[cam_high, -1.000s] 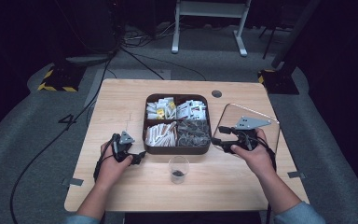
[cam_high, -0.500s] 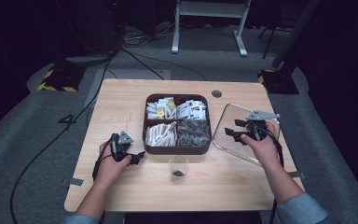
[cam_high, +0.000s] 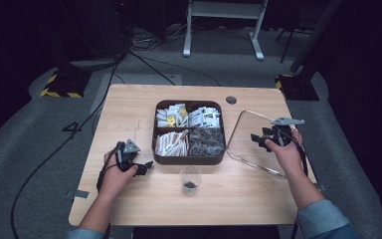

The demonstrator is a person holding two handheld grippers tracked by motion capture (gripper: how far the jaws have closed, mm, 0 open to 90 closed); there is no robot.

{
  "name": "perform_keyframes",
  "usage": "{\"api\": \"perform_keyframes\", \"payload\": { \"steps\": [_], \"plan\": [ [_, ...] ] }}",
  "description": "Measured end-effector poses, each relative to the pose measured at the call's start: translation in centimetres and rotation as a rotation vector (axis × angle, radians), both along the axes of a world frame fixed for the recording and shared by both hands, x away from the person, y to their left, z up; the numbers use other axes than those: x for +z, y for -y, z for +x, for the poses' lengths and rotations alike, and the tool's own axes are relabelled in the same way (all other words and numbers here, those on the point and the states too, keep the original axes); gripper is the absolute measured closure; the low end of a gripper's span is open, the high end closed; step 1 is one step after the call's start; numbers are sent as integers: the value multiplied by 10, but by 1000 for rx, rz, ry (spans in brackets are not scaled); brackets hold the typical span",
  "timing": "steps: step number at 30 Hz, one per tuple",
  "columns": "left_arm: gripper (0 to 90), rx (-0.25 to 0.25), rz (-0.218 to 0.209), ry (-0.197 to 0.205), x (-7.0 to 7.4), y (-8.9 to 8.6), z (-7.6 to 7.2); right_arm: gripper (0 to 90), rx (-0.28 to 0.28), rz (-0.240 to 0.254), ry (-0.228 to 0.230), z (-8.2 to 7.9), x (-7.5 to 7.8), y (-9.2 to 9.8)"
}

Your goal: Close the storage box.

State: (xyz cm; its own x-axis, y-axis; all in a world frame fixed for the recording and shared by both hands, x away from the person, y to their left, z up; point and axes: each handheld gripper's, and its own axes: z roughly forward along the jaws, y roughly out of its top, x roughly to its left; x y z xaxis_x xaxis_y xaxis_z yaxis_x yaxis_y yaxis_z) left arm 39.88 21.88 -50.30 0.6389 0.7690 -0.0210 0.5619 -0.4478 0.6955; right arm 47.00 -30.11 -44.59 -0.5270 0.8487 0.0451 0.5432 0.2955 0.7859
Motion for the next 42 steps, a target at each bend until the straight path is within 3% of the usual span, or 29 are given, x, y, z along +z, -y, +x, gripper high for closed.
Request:
{"api": "perform_keyframes", "payload": {
  "steps": [10,22,31,38,42],
  "plan": [
    [199,7,-6,-2,0,1,-1,342,-89,-19,-52,13,-14,23],
    [199,7,-5,-1,0,1,-1,328,-138,-51,-82,21,-30,36],
    [200,9,-6,0,-1,1,-1,387,-144,-66,-108,26,-40,37],
    [199,9,-4,0,0,1,-1,583,-104,-77,-119,25,-39,31],
    [200,10,-5,-1,0,1,-1,584,-109,-78,-133,25,-39,30]
  ]
}}
